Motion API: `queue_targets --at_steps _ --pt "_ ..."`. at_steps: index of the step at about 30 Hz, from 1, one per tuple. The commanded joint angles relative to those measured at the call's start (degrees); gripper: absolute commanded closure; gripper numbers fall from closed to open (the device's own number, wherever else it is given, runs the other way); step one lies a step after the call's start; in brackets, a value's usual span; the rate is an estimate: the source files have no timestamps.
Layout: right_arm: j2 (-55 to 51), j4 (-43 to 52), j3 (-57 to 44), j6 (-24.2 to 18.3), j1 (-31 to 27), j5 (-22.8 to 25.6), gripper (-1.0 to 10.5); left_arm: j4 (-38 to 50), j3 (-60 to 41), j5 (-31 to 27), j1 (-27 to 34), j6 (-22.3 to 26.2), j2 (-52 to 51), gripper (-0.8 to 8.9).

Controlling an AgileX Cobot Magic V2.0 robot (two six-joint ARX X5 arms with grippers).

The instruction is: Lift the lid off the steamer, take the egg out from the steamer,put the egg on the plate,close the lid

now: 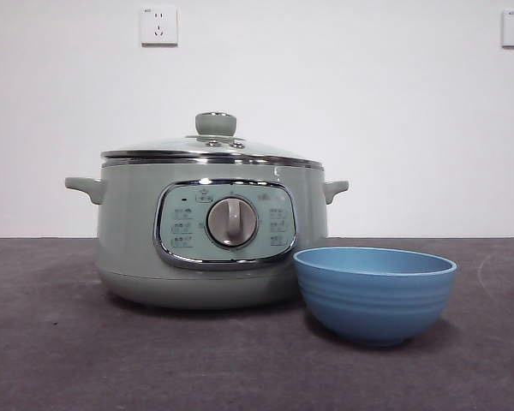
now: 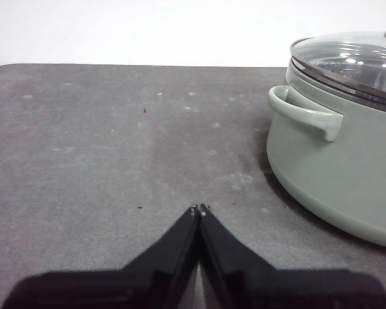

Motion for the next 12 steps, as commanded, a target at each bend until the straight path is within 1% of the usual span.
queue_targets --at_steps 1,2,6,8,12 --pt "-1.7 8.02 -3.37 -1.42 -6.12 -1.92 9.5 0.26 -0.81 -0.02 0.2 -0.39 -0.17 8.17" --pt "-2.36 11.34 -5.11 -1.49 -8.94 -2.12 9.5 0.28 -0.81 -0.02 0.2 -0.39 -0.17 8.17" --pt "-5.64 21.44 -12.96 -1.75 -16.35 -2.34 9.5 0.28 -0.81 -0.02 0.2 -0.39 -0.17 8.17" --pt "-8.07 26.45 -17.88 -1.75 -18.62 -3.17 9.5 0.28 -0.81 0.0 0.2 -0.39 -0.17 8.17" --pt "-13.86 36.57 -28.48 -2.03 -20.48 -1.77 9.5 0.28 -0.81 -0.02 0.2 -0.39 -0.17 8.17"
